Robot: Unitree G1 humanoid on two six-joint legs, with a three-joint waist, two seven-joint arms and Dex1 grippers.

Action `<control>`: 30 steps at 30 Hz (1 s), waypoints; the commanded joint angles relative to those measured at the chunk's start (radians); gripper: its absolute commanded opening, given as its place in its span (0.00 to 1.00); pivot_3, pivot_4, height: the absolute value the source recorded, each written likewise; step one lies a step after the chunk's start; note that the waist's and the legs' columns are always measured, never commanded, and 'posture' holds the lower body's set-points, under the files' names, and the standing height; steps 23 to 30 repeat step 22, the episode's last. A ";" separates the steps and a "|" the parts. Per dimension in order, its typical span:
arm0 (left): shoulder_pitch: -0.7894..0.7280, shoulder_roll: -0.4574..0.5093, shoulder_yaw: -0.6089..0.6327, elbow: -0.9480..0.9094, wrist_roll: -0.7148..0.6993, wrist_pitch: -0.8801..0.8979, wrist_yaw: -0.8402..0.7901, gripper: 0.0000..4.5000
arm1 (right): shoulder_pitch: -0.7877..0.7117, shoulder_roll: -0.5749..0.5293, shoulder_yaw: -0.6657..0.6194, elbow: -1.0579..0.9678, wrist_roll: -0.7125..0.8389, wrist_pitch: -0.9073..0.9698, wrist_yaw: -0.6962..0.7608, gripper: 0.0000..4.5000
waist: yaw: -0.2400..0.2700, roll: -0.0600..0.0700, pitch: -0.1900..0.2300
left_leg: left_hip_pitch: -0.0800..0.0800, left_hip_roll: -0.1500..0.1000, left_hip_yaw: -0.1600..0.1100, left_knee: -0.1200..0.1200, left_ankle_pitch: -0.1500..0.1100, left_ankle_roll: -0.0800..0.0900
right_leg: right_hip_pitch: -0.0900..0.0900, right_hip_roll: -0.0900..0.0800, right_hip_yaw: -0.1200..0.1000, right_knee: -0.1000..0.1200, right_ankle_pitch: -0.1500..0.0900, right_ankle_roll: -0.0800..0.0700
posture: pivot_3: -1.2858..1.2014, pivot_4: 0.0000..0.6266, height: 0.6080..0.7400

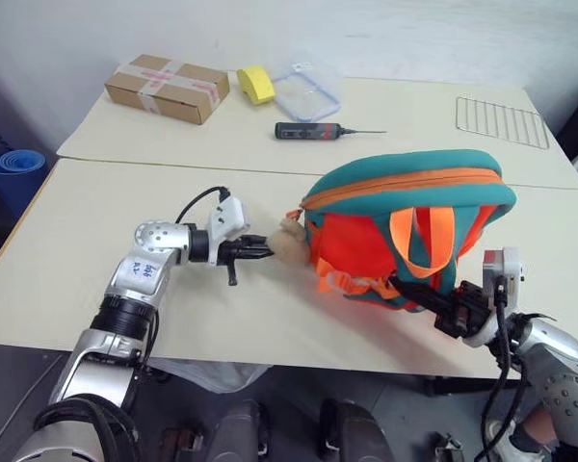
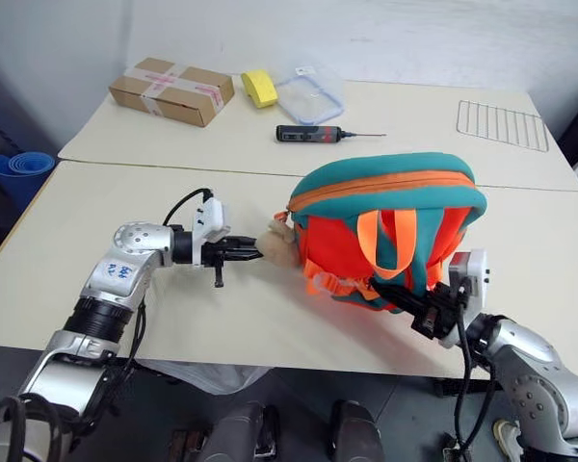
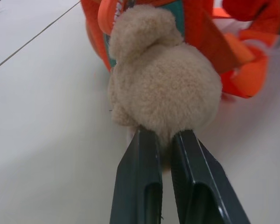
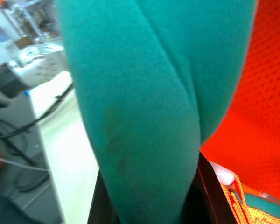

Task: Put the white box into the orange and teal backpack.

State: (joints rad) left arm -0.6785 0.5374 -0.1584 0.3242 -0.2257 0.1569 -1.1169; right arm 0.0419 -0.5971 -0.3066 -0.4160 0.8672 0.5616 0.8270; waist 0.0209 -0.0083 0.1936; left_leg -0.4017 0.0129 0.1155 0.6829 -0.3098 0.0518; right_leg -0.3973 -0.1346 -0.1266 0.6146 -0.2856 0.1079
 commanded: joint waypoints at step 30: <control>0.599 0.315 0.407 -0.341 -0.178 -0.092 -0.100 0.99 | 0.113 -0.334 -0.275 0.573 -0.434 -0.699 0.455 1.00 | -0.005 0.002 0.001 | 0.010 0.002 0.003 -0.004 -0.008 -0.006 | 0.004 -0.004 0.012 -0.004 -0.002 -0.003 | 0.52 0.24 1.00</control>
